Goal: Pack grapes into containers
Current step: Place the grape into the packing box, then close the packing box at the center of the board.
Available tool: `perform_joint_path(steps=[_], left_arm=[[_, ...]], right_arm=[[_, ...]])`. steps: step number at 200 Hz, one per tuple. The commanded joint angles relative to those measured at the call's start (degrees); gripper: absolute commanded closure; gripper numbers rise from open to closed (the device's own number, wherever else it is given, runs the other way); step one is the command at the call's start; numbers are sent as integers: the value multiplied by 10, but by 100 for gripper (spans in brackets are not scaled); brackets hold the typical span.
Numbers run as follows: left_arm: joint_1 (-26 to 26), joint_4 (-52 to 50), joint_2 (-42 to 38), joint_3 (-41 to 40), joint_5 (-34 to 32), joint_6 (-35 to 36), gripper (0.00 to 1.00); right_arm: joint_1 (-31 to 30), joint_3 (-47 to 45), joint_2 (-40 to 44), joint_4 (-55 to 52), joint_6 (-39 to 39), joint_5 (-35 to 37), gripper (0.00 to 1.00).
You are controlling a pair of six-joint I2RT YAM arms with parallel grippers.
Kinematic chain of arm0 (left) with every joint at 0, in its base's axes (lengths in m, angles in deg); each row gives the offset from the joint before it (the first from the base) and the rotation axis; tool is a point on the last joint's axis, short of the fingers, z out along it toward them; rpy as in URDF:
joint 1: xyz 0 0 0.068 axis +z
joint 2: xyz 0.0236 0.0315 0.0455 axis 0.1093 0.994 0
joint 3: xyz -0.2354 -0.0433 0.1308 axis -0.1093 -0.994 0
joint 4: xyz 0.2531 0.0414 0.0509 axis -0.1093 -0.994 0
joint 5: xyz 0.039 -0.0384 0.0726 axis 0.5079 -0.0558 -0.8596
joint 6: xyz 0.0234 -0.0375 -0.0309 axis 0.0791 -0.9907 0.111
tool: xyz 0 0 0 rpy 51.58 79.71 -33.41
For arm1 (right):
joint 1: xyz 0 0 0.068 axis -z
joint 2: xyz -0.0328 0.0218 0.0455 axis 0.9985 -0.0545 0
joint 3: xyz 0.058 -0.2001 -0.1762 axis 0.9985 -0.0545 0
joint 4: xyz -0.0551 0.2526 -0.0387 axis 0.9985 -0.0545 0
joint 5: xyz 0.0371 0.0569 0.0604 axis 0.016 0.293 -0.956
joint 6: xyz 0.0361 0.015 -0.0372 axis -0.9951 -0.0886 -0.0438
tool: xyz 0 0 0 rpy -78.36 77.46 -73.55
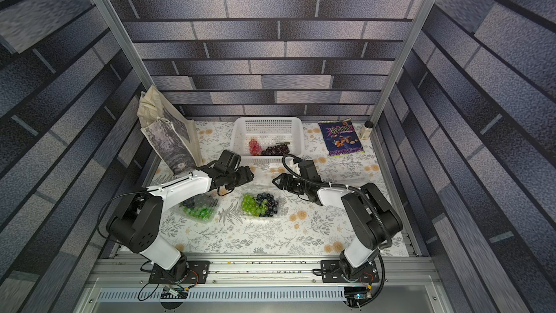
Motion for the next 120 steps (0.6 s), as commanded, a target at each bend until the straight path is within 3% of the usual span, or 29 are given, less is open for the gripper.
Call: perform_joint_path(steps=[1,120], left_arm=[[5,9,19,23,16,15,21],[4,49,66,52,53,25,22]], right_arm=[[4,5,-15,44,-9,-11,22],[3,9,-45,99,5,-13,27]])
